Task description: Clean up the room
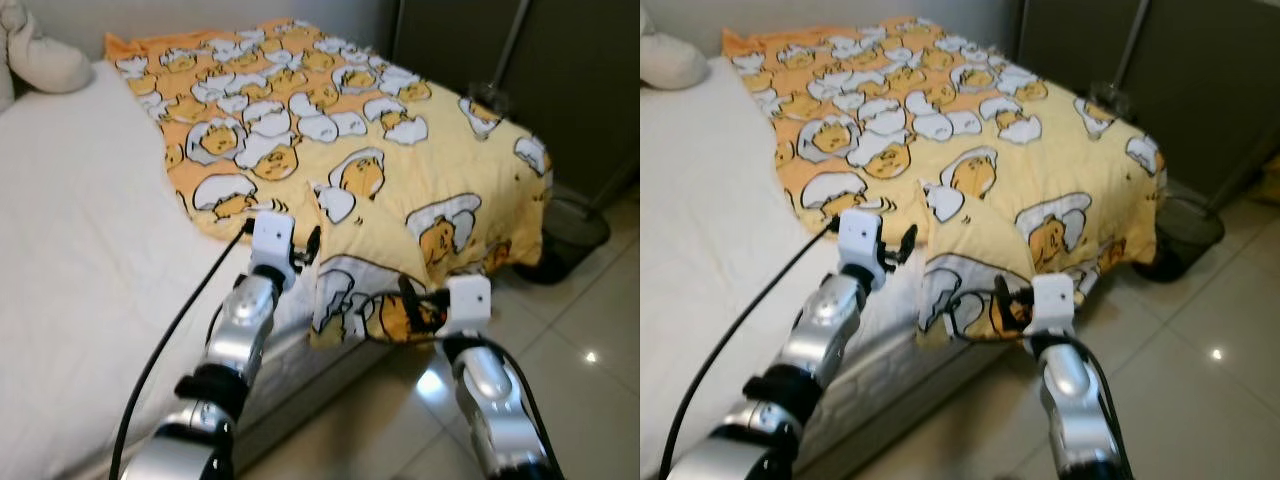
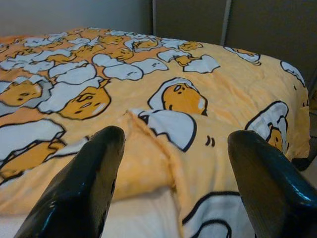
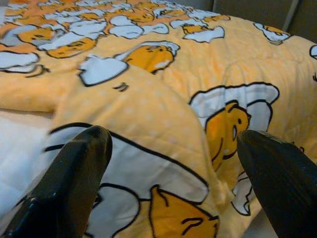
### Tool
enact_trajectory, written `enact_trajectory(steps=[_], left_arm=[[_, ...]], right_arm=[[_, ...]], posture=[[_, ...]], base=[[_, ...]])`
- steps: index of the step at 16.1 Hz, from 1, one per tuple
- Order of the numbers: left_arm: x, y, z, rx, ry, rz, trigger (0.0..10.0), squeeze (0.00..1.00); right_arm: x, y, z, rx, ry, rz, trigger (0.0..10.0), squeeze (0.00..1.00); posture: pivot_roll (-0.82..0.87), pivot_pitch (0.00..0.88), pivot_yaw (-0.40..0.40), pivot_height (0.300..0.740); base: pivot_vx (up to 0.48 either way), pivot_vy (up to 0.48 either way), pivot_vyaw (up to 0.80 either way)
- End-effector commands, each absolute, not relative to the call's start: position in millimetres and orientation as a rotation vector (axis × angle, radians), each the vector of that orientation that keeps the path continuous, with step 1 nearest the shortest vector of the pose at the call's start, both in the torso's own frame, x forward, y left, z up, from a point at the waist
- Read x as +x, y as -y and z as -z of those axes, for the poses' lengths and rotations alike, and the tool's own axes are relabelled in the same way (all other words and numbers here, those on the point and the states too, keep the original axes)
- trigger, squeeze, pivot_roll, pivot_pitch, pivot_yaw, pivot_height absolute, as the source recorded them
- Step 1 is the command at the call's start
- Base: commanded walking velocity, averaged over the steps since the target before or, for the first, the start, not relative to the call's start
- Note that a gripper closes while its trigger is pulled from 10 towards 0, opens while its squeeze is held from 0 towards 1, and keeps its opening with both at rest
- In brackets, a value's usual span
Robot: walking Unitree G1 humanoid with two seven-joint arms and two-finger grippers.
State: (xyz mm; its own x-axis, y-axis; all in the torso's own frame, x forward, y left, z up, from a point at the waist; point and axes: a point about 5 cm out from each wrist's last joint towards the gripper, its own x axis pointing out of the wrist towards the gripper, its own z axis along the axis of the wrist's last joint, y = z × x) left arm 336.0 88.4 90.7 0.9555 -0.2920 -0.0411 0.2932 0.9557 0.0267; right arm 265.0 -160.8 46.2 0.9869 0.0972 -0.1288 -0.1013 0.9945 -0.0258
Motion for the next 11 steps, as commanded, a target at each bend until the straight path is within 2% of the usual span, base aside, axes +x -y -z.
enact_trajectory(steps=[1,5,7,9,11], left_arm=[[337,-84,-92,0.036,-0.035,0.296,10.0,0.00],[334,-85,-60,0.072,-0.270,0.362,10.0,0.00],[340,-82,-56,0.003,-0.373,0.365,10.0,0.00],[350,-73,-68,-0.011,-0.363,0.326,10.0,0.00],[351,-67,-70,-0.035,-0.357,0.325,10.0,0.00]], right_arm=[[264,168,-47,-0.036,-0.130,-0.082,10.0,0.00],[255,170,-44,-0.039,-0.158,-0.109,10.0,0.00],[237,185,-30,-0.061,-0.266,-0.141,10.0,0.00],[208,202,-20,-0.137,-0.340,-0.197,10.0,0.00],[191,206,-23,-0.144,-0.347,-0.195,10.0,0.00]], posture=[[-0.08,0.000,0.032,0.740],[-0.09,0.000,0.022,0.740],[-0.10,0.005,-0.028,0.740],[-0.15,0.035,-0.029,0.740],[-0.19,0.061,-0.023,0.740]], base=[[0.442,0.000,0.00],[0.000,0.000,0.00],[0.000,0.000,0.00],[0.000,0.000,0.00],[0.000,0.000,0.00]])
